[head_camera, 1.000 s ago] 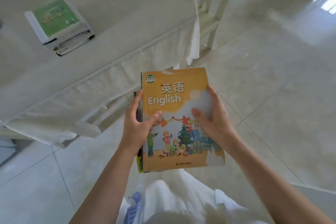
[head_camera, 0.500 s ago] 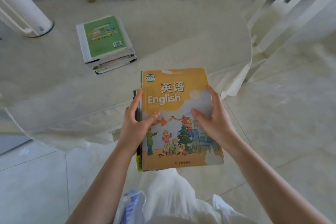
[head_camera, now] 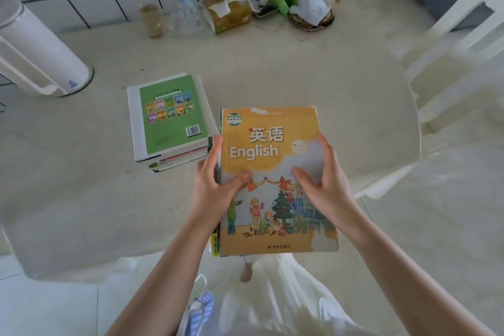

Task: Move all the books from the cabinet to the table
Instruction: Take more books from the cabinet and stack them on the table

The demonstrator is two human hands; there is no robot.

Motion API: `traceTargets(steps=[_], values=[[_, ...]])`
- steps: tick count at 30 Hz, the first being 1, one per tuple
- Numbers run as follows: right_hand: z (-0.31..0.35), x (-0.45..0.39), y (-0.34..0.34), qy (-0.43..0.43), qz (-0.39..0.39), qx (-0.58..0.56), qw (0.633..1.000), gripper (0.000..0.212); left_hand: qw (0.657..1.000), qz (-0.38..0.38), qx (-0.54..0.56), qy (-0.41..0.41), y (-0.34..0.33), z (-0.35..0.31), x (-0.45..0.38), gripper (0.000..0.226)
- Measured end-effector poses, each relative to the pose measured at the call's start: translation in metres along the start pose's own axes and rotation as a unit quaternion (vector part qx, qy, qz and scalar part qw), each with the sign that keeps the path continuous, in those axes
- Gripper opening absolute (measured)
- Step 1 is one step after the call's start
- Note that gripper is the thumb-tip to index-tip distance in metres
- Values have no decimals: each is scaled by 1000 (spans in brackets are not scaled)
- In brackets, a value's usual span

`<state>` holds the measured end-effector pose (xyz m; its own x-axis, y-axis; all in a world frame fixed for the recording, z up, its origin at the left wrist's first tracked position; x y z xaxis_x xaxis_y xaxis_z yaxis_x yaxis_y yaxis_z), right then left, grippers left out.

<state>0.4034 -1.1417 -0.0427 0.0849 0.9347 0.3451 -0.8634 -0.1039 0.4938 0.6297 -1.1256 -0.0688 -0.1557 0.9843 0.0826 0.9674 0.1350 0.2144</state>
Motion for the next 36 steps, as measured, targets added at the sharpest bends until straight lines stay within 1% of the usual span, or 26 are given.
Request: traceTargets(steps=[1, 4, 7, 9, 10, 12, 13, 14, 15, 19, 21, 22, 24, 27, 28, 30, 32, 34, 36], values=[[1, -11, 2, -5, 6, -4, 1000, 89, 1000, -5, -7, 1, -5, -1, -10, 93], [3, -47, 11, -40, 25, -65, 997, 106, 1000, -15, -19, -13, -20, -4, -40, 91], [2, -89, 25, -108, 53, -110, 987, 111, 999, -46, -19, -12, -35, -16, -66, 98], [5, -115, 33, -147, 85, -143, 975, 106, 998, -70, -5, 2, -42, -24, -83, 109], [7, -126, 37, -156, 99, -146, 972, 98, 997, -79, -5, 10, -43, -27, -91, 114], [11, -150, 41, -162, 130, -131, 969, 75, 996, -81, 10, 32, -46, -29, -107, 124], [12, -159, 42, -159, 145, -125, 969, 68, 995, -79, 30, 45, -46, -29, -113, 127], [14, -168, 42, -154, 157, -123, 968, 65, 994, -73, 50, 59, -46, -28, -119, 127], [16, -176, 43, -148, 162, -125, 968, 64, 993, -67, 63, 71, -46, -25, -124, 122], [30, -194, 43, -73, 168, -125, 975, 71, 994, -67, 37, 77, -40, -22, -139, 72], [27, -199, 38, -31, 181, -118, 976, 76, 996, -71, 24, 38, -38, -24, -145, 63], [21, -199, 35, -24, 177, -120, 977, 76, 997, -70, 22, 16, -37, -24, -146, 64], [6, -197, 30, -19, 145, -103, 984, 71, 998, -64, 2, -13, -37, -19, -146, 67], [-5, -187, 27, 22, 95, -57, 994, 44, 997, -64, -31, -8, -35, 2, -138, 73], [-7, -184, 26, 35, 86, -56, 994, 41, 997, -64, -31, -1, -35, 9, -135, 75], [-9, -179, 26, 59, 67, -55, 994, 50, 997, -64, -44, 4, -34, 20, -129, 81], [-12, -174, 25, 94, 62, -40, 993, 64, 996, -62, -67, -17, -32, 23, -124, 77], [-16, -174, 25, 108, 88, -34, 990, 78, 996, -35, -71, -52, -31, 23, -124, 76], [-24, -177, 24, 96, 128, -50, 986, 86, 997, 6, -58, -51, -32, 36, -124, 84]])
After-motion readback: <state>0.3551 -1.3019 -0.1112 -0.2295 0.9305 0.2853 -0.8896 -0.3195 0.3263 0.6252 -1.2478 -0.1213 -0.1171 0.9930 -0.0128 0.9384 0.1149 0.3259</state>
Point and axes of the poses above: each hand's wrist, its own x-axis away from the middle knuckle, its own y-axis out of the back of the hand, z = x × y, the point moved 5 cm from there along -x, towards the middle knuckle, and after that the axes turned 12 degrees about -y, right-handed, at the moved point
